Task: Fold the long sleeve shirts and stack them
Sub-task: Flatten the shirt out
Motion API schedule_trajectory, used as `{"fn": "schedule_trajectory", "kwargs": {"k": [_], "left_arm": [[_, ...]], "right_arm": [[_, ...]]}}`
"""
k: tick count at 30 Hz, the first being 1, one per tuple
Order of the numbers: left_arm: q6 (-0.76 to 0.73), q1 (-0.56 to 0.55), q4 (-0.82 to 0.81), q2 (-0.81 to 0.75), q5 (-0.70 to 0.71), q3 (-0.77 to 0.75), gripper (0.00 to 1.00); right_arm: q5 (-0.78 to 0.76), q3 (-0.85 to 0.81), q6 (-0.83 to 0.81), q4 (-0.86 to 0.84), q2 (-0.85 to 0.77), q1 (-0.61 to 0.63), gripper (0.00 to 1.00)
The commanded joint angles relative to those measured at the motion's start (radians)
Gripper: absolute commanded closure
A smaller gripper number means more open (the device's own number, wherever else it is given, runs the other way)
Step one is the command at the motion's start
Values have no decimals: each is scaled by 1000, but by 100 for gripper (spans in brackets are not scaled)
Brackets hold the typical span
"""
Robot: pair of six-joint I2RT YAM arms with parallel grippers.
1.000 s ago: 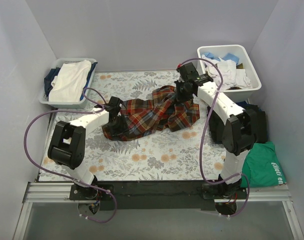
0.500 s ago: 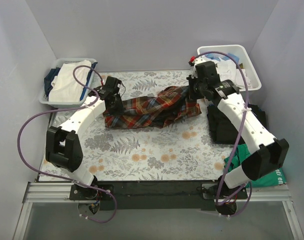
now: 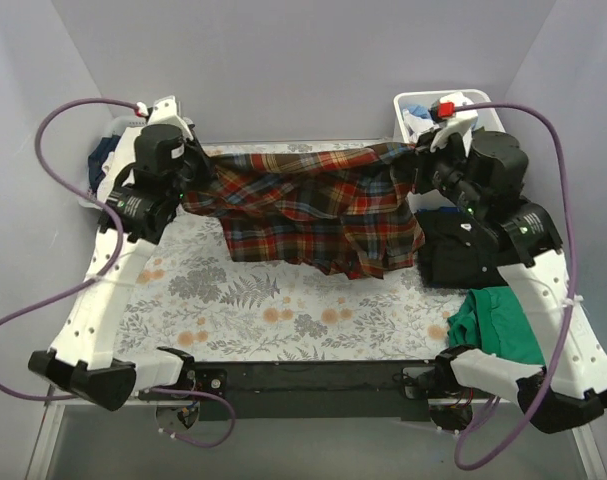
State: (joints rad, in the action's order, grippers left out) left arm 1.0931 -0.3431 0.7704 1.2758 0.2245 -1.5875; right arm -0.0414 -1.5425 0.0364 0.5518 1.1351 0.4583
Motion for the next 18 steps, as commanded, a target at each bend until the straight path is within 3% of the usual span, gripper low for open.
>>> {"fn": "schedule_trajectory", "kwargs": {"k": [1,7,12,18], "left_arm": [[-94,1,-63,-160,49,-45,100],[-167,1,-94,-306,-7,-120,100],[-252,1,-83,-335,-52,-282,100],[-285,0,-125,-368,-152,-302,100]], "right_arm": [[147,-13,-33,-141,-138,-6,99],[239,-67,-15,-202,-270,-6,99],[316,-103,23,-289,-322,-6,99],[379,-128,66,-383,-333,-6,99]]}}
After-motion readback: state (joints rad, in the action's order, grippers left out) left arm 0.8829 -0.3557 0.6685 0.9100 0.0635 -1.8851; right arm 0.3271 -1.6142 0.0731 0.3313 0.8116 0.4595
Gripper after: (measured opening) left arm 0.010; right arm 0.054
